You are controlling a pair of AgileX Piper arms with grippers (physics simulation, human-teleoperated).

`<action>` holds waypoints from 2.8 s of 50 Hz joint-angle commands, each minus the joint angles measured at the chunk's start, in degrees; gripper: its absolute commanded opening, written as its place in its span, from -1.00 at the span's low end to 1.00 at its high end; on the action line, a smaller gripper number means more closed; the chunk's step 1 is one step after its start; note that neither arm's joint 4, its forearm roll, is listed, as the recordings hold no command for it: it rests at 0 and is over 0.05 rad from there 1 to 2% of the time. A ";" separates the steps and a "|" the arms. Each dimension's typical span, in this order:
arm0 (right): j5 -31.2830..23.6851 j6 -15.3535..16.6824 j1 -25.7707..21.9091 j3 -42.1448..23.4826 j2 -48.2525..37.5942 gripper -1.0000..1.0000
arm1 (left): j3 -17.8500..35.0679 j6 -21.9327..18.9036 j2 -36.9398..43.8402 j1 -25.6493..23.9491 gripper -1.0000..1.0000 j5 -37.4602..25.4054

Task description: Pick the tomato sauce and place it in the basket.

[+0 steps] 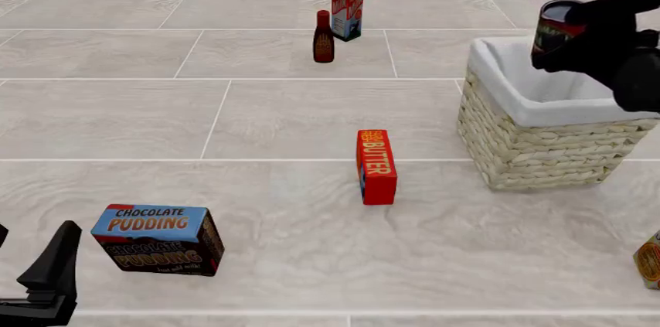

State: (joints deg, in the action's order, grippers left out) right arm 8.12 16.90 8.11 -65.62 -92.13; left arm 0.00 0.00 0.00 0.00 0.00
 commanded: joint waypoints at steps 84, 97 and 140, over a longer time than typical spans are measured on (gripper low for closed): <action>1.59 -1.17 1.83 -3.73 -10.01 1.00 | 0.00 0.00 0.00 0.00 1.00 0.00; 2.06 -0.32 2.14 -3.24 -8.89 1.00 | 0.00 0.00 0.00 0.00 1.00 0.00; -0.50 2.20 -1.44 1.94 5.72 1.00 | 0.00 0.00 0.00 0.00 1.00 0.00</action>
State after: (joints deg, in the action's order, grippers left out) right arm 7.47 18.27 7.69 -65.87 -89.81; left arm 0.00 0.00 0.00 0.00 0.00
